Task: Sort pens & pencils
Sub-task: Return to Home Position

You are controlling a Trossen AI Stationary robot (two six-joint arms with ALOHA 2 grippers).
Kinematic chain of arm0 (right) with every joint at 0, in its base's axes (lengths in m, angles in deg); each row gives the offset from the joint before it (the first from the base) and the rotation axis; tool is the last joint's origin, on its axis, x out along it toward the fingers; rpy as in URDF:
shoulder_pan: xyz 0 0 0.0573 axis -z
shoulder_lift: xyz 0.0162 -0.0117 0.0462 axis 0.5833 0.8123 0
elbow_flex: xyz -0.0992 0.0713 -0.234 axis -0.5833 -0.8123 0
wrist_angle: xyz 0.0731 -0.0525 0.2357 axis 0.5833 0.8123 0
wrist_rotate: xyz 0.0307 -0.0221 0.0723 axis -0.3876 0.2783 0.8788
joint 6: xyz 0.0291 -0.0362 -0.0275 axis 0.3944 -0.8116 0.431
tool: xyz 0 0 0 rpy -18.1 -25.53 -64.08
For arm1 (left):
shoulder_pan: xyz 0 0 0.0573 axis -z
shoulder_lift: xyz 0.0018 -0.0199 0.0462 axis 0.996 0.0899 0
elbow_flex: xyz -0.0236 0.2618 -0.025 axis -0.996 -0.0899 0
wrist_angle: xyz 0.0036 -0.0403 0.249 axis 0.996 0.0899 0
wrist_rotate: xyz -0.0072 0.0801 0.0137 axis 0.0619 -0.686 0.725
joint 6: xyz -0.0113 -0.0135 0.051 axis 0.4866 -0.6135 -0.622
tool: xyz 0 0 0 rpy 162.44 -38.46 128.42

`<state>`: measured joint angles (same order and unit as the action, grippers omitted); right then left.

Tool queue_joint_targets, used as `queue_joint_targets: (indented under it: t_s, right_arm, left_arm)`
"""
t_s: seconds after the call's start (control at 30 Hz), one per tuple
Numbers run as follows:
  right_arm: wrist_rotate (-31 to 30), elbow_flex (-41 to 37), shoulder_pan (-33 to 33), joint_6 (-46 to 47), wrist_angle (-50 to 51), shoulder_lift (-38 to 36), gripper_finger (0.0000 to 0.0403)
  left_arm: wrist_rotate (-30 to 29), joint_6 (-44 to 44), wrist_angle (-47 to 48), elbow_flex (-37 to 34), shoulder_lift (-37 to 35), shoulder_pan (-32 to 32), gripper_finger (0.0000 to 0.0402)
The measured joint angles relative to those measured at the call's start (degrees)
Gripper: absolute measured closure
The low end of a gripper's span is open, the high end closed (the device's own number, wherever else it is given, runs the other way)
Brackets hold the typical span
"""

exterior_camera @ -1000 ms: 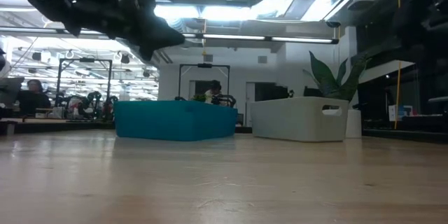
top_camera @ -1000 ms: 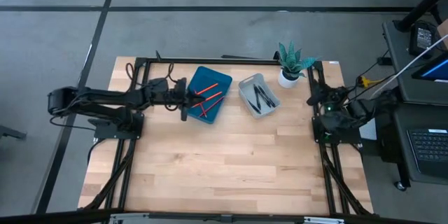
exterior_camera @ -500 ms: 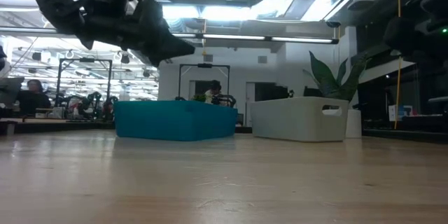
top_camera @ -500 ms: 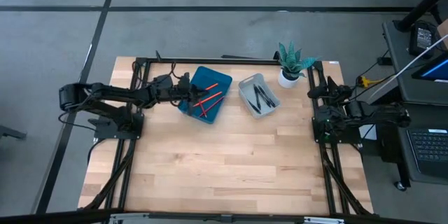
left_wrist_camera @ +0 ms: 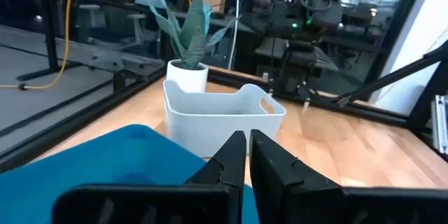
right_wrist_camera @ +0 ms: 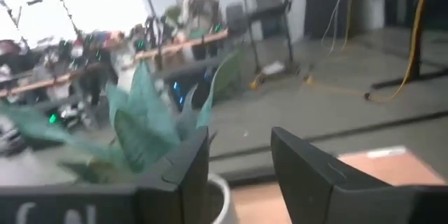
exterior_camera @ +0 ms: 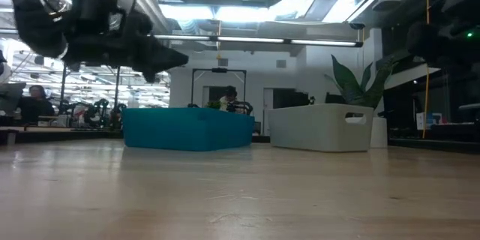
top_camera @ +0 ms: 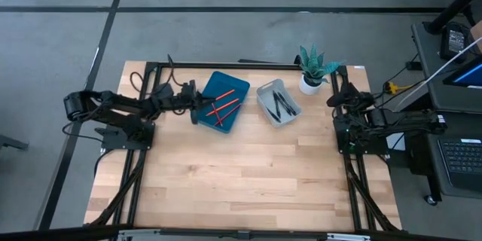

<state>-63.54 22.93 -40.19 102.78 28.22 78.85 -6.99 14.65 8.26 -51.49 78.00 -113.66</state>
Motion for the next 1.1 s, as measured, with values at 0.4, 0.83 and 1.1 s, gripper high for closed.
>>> queue_joint_targets:
  t_s: [0.4, 0.83, 1.1]
  right_arm:
    - [24.52, -0.03, -0.01, -1.14, -0.22, -0.02, 0.0247]
    - [53.74, -0.03, -0.03, -1.26, -0.18, -0.06, 0.0247]
    - [62.82, -0.03, -0.03, -1.28, -0.14, -0.06, 0.0247]
  left_arm:
    - [-0.67, 0.08, 4.19, -1.78, -0.33, 1.22, 0.0388]
    - [-3.03, 0.91, 6.10, -1.79, -0.98, 2.12, 0.0388]
    - [-2.85, 4.00, 13.66, -9.50, -28.74, 5.94, 0.0388]
